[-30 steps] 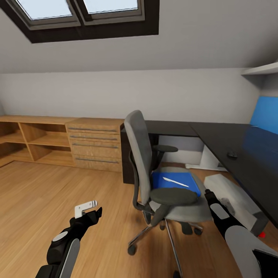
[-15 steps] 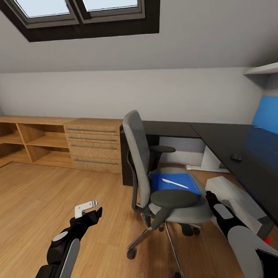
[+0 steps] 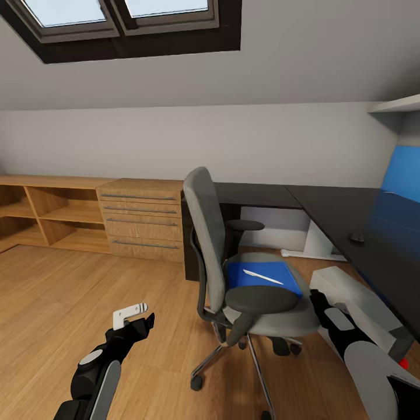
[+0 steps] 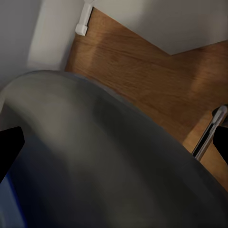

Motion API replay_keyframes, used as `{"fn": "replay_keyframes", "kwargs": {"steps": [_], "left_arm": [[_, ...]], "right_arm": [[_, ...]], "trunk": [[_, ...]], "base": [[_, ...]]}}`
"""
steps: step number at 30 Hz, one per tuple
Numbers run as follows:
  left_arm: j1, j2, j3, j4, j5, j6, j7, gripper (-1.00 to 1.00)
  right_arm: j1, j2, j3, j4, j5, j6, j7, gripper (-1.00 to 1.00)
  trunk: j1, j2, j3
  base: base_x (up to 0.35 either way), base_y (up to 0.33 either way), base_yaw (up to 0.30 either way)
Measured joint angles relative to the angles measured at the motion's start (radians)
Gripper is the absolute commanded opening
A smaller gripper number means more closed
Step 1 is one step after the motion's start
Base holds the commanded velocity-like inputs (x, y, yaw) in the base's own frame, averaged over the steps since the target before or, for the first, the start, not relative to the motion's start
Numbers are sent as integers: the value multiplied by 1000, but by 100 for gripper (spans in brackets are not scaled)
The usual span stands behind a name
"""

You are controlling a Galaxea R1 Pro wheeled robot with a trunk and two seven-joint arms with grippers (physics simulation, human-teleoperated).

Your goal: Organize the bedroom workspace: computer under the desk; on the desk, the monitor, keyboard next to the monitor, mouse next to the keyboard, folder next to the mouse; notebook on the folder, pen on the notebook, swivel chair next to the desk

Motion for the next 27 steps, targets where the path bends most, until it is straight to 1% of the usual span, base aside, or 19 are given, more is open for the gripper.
{"fn": "replay_keyframes", "kwargs": {"steps": [3,7,14,27], "left_arm": [[0,0,0,0,0,0,0,100],[0,0,0,0,0,0,0,100],[0,0,1,0,0,0,1,100],[0,0,2,1,-1,2,2,100]], "right_arm": [[0,1,0,0,2,0,0,100],[0,2,1,0,4,0,0,100],[1,4,-1,5,-3,0,-1,100],[1,4,-2,6,2,0,-3,100]], "trunk": [[0,0,0],[0,0,0],[0,0,2],[0,0,7]], "base": [[0,0,51],[0,0,180],[0,0,257],[0,0,264]]}}
